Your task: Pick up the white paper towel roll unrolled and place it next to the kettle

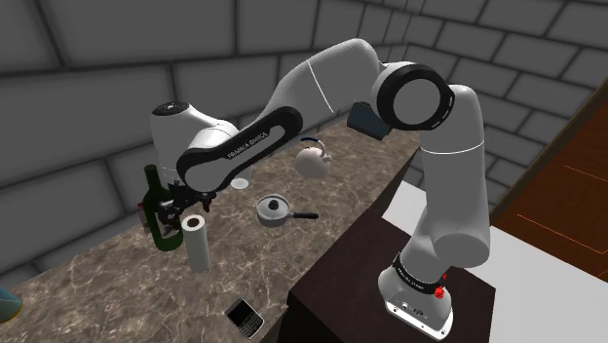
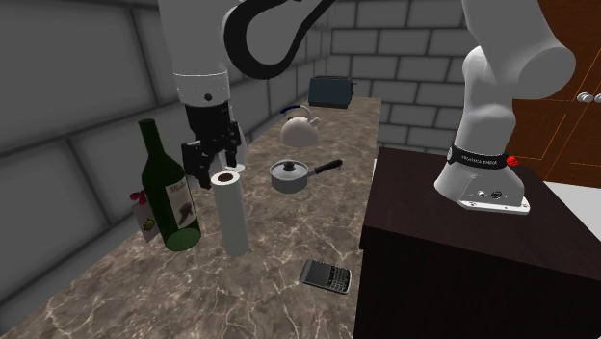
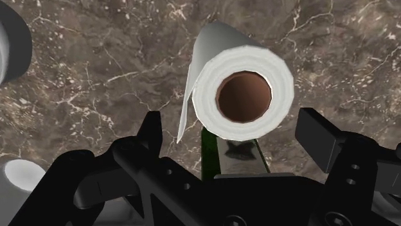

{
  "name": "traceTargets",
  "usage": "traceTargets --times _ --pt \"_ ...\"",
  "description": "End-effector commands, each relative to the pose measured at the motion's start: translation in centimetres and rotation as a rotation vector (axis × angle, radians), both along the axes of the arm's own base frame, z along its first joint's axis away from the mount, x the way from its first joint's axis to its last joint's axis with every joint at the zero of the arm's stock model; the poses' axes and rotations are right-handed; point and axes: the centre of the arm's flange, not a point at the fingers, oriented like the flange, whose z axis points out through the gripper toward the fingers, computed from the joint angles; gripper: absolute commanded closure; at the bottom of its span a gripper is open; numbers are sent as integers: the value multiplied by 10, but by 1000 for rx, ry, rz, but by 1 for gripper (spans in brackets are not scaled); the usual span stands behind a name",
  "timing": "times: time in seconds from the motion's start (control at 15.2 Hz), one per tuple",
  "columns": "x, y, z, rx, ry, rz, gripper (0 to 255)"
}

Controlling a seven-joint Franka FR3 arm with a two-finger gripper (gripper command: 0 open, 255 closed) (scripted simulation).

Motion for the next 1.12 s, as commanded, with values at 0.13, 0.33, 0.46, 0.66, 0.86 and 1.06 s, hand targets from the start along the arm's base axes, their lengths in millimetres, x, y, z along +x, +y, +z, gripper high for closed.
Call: traceTargets --times 0.13,0.33,0.46,0.66,0.86,1.06 --pt "0 1 -14 0 0 0 0" --pt "0 1 -14 0 0 0 0" --pt "0 1 -14 0 0 0 0" --pt "0 1 -14 0 0 0 255" --pt "0 1 -14 0 0 0 255" --pt "0 1 -14 0 0 0 255"
